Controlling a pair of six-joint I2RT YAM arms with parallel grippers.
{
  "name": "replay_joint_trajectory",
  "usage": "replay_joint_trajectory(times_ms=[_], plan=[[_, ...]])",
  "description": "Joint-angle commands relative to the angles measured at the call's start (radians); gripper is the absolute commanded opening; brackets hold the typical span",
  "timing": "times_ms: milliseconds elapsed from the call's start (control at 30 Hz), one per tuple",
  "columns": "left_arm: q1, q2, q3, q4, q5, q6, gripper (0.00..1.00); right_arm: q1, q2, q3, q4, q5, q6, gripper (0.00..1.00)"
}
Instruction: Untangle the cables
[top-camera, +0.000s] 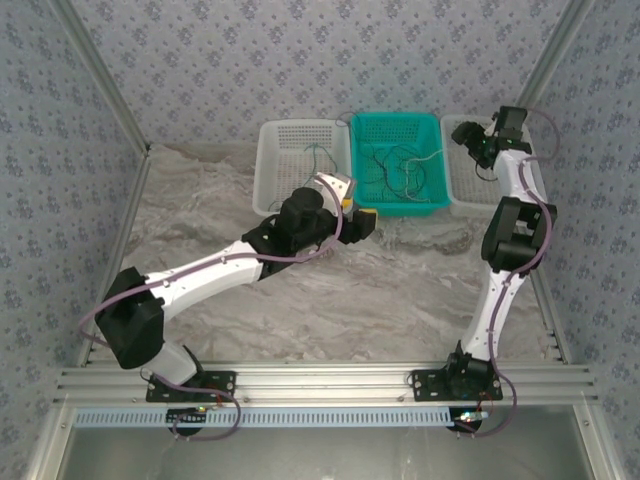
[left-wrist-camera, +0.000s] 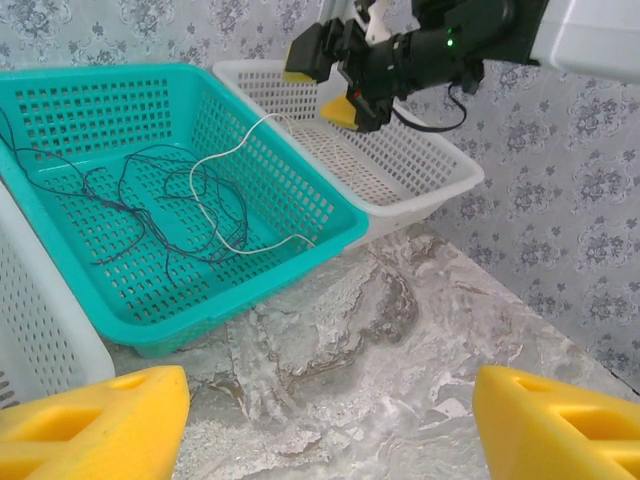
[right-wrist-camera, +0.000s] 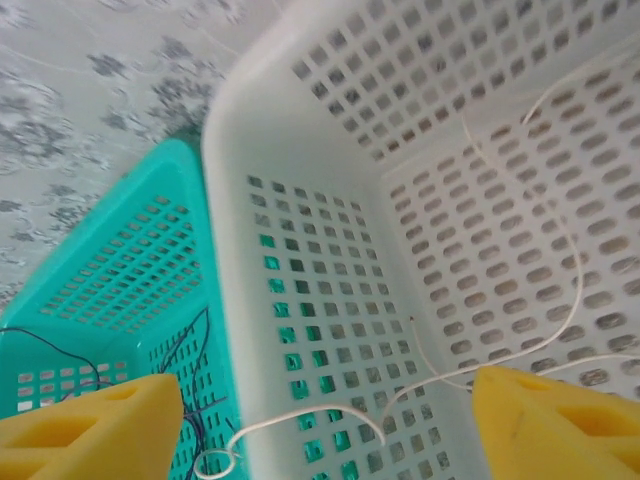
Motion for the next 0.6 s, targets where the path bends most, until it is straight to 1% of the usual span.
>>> replay_joint_trajectory(times_ms=[0, 167, 233, 267, 333, 433, 567], plan=[[0.002, -0.002, -0.008, 0.015, -0.008, 0.001, 0.75, 0.009, 0.042, 0.001, 0.076, -0.157, 0.082, 0.78], [0.001, 0.018, -0.008, 0.04, 0.014, -0.031, 0.75, 0.014, 0.075, -0.004, 0.125, -0.184, 0.08, 0.79], [0.0, 0.019, -0.012, 0.044, 0.013, -0.035, 0.75, 0.014, 0.088, 0.013, 0.12, -0.189, 0.071, 0.77], [0.001, 0.017, -0.013, 0.044, 0.011, -0.033, 0.75, 0.012, 0.094, 0.015, 0.126, -0.193, 0.071, 0.75], [0.0, 0.016, -0.013, 0.044, 0.005, -0.032, 0.75, 0.008, 0.103, 0.015, 0.138, -0.208, 0.086, 0.68], [0.001, 0.016, -0.013, 0.044, -0.002, -0.03, 0.75, 0.009, 0.114, 0.014, 0.138, -0.23, 0.119, 0.61], [0.001, 0.02, -0.008, 0.044, -0.004, -0.031, 0.75, 0.017, 0.112, 0.011, 0.102, -0.216, 0.106, 0.56]])
